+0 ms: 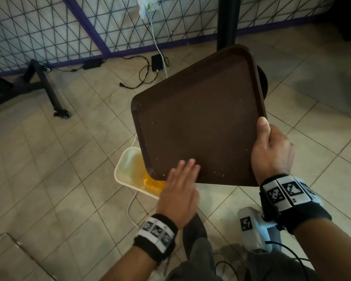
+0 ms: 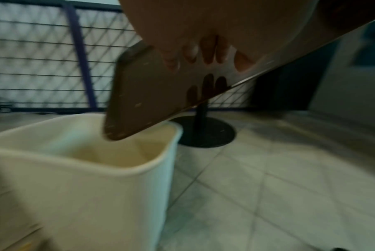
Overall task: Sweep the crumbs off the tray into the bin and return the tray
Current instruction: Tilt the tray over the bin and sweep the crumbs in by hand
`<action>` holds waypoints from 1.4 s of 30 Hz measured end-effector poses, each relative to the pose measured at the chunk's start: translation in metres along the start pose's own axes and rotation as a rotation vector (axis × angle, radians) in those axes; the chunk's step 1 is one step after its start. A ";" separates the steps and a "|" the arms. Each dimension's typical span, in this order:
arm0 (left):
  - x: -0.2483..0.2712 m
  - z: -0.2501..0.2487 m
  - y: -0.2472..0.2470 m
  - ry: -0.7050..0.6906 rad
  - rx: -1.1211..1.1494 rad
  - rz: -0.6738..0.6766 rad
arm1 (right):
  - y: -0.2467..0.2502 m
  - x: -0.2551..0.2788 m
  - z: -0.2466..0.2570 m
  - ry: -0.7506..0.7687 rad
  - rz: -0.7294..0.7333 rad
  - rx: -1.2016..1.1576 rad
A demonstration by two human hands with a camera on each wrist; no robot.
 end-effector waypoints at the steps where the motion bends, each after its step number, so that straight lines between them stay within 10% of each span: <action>1: -0.006 -0.020 -0.003 -0.071 -0.005 -0.007 | -0.002 0.001 0.001 0.001 -0.003 -0.009; 6: -0.014 -0.049 -0.033 -0.193 0.013 0.098 | -0.005 0.001 0.002 -0.016 -0.016 -0.013; 23: 0.030 0.150 -0.033 0.286 -0.297 0.403 | 0.012 -0.013 -0.006 -0.042 -0.026 0.010; 32: -0.001 0.109 -0.024 0.277 -0.126 0.162 | 0.009 -0.008 -0.001 0.002 -0.033 0.069; 42: 0.023 0.115 -0.043 0.365 -0.309 0.385 | 0.017 -0.012 -0.005 -0.008 -0.069 0.039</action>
Point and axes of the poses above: each hand's wrist, its own x-axis away from the middle knuckle, its own y-axis out of the back of the hand, z = x × y, the point moved 5 cm from there along -x, towards the middle knuckle, and after that the axes turned 5 degrees about -y, right-handed, at the moved point
